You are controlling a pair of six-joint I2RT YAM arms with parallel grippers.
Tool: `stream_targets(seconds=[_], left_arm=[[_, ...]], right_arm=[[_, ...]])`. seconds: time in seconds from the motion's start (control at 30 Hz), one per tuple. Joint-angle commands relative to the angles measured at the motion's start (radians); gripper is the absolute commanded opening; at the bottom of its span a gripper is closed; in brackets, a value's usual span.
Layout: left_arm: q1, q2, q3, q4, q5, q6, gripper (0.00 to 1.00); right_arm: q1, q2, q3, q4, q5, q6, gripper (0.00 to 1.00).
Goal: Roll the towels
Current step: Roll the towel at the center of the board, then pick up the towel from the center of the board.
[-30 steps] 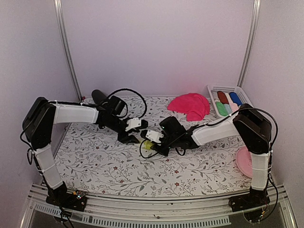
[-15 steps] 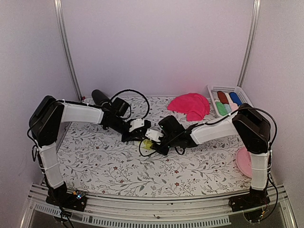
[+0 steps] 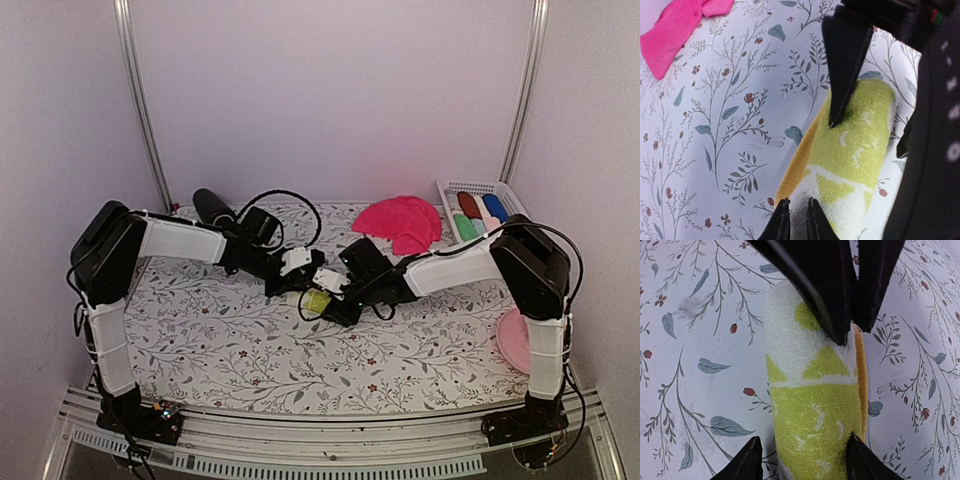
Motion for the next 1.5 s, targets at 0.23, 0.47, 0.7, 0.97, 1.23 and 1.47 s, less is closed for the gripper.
stream_targets(seconds=[0.23, 0.47, 0.7, 0.97, 1.23, 1.47], left_arm=[[-0.038, 0.044, -0.083, -0.005, -0.17, 0.01, 0.14], [-0.044, 0.006, -0.106, 0.003, -0.173, -0.005, 0.19], [-0.028, -0.091, -0.111, 0.031, -0.172, -0.04, 0.32], [0.003, -0.237, -0.209, -0.012, 0.081, 0.065, 0.77], [-0.005, -0.237, -0.214, -0.151, 0.216, 0.186, 0.97], [-0.048, -0.143, -0.184, -0.159, 0.064, 0.18, 0.93]], right_arm=[[-0.045, -0.105, -0.02, -0.113, -0.211, 0.113, 0.64], [-0.033, -0.033, 0.008, -0.103, -0.185, 0.095, 0.39], [0.004, -0.013, 0.0, -0.094, -0.104, 0.078, 0.26], [0.084, -0.023, -0.01, -0.068, 0.039, 0.04, 0.2], [0.118, -0.045, -0.041, -0.031, 0.122, 0.041, 0.2], [0.127, -0.062, -0.049, -0.022, 0.144, 0.031, 0.2]])
